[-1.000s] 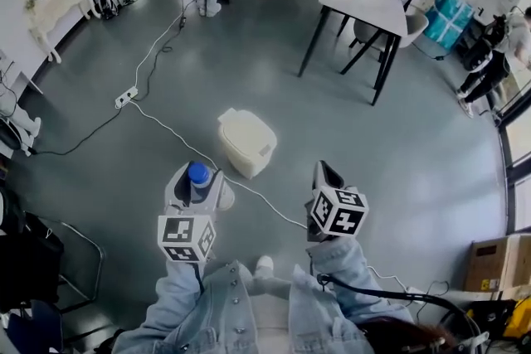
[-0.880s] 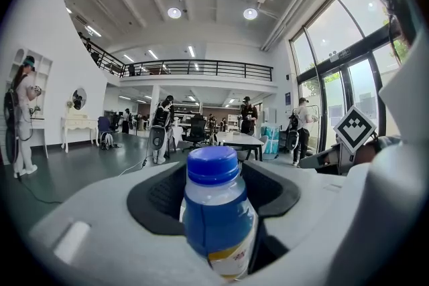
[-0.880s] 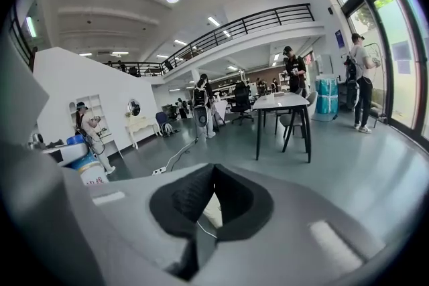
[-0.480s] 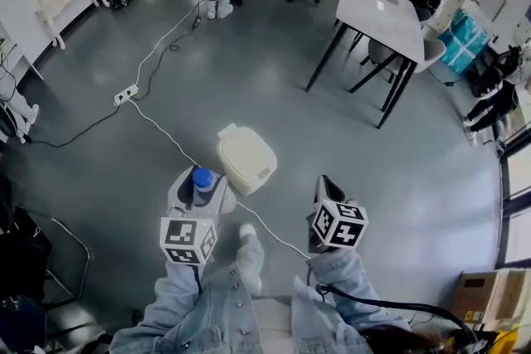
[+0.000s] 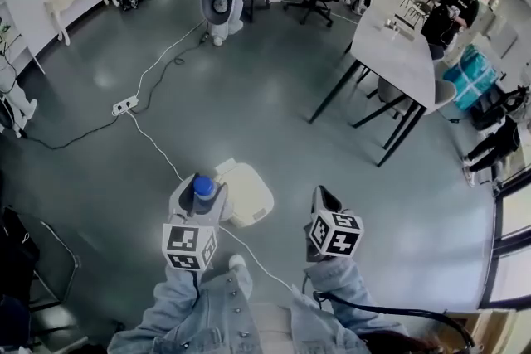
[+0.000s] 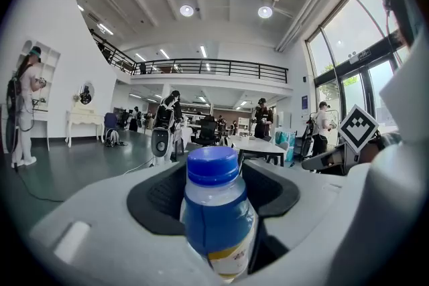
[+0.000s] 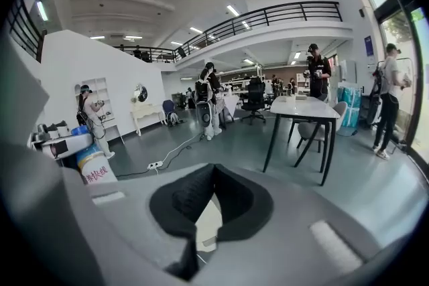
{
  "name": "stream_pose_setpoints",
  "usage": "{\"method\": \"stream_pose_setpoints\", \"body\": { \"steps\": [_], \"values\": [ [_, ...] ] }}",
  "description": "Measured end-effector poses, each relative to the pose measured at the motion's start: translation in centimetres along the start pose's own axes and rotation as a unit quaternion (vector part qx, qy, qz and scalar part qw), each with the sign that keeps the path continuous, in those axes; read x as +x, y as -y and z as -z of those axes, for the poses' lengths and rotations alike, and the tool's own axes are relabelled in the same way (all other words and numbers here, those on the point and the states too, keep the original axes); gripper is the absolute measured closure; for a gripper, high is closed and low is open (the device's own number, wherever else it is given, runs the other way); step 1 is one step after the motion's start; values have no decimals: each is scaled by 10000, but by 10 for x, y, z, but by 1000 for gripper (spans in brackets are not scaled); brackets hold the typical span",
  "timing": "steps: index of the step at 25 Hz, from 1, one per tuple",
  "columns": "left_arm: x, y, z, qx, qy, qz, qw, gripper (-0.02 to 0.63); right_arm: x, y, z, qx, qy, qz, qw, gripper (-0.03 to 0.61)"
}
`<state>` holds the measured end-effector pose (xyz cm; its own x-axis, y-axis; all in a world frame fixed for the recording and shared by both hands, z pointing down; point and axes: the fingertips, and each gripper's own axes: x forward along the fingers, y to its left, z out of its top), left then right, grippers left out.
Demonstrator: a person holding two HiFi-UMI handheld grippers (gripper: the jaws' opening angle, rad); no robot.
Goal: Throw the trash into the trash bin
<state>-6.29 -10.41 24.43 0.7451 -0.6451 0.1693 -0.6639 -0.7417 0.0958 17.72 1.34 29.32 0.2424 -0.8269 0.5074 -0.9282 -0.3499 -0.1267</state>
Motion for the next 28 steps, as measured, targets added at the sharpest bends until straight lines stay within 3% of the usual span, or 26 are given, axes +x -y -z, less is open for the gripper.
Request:
{"method": "stream_pose_setpoints", "body": {
  "steps": [5,12,21,28],
  "values": [
    [29,-20,3,-87,-14,-140,9999,341,38,-6,-23,-279,23,-91,9996,575],
    [54,-26,10,-118,-175,-336,9992,341,76,2,-24,-293,-200,-311,9989,575],
    [48,-24,7,-282,-126,-1247,9917,341,111,-3,-47,-735,-288,-1125,9905,575],
    [35,-20,31,-360,-218,-1667,9851,341,121,-2,-23,-778,-581,-1490,9841,575]
  ]
}}
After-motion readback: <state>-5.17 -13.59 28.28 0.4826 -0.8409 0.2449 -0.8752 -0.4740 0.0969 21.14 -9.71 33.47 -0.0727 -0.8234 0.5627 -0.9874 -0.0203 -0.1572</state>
